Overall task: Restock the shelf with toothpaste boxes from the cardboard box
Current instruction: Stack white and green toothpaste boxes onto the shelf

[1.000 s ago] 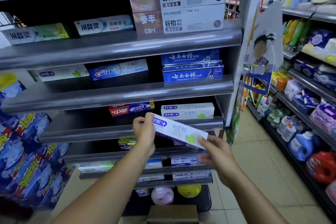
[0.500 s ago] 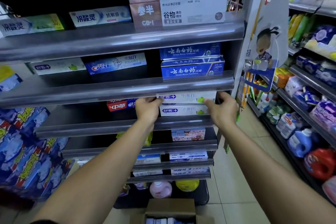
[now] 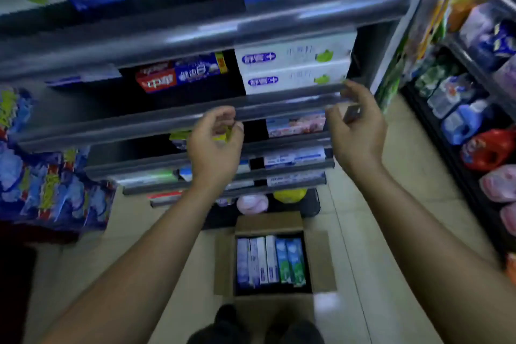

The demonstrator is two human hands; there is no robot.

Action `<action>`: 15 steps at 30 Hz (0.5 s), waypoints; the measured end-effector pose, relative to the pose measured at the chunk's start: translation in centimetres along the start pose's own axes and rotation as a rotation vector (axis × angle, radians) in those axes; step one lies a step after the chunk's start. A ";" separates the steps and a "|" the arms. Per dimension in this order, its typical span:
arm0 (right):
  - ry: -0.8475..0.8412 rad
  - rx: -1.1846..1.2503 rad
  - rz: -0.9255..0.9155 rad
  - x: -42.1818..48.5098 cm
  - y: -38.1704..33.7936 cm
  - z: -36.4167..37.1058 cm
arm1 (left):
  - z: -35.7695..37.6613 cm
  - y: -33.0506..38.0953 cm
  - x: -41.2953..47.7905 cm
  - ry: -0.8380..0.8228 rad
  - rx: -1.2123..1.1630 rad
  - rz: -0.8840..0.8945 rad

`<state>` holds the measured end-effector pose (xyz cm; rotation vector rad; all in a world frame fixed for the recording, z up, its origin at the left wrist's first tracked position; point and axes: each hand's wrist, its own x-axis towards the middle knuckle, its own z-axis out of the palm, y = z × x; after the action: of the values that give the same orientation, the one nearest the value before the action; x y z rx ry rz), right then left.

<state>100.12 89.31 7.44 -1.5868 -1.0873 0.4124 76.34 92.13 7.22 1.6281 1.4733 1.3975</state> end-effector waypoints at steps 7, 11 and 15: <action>-0.303 -0.104 0.477 -18.2 16.2 5.3 | -0.8 -21.6 -17.6 -0.402 0.222 -0.596; -0.424 -0.191 0.832 -28.4 26.2 8.9 | 0.5 -34.6 -26.0 -0.596 0.456 -0.920; -0.372 -0.194 1.081 -36.1 34.3 12.7 | 4.1 -45.9 -32.2 -0.817 0.654 -1.006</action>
<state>86.58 68.76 -37.63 -2.2449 -0.4274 1.3875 66.73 75.14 -45.48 1.1636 1.8231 -0.3042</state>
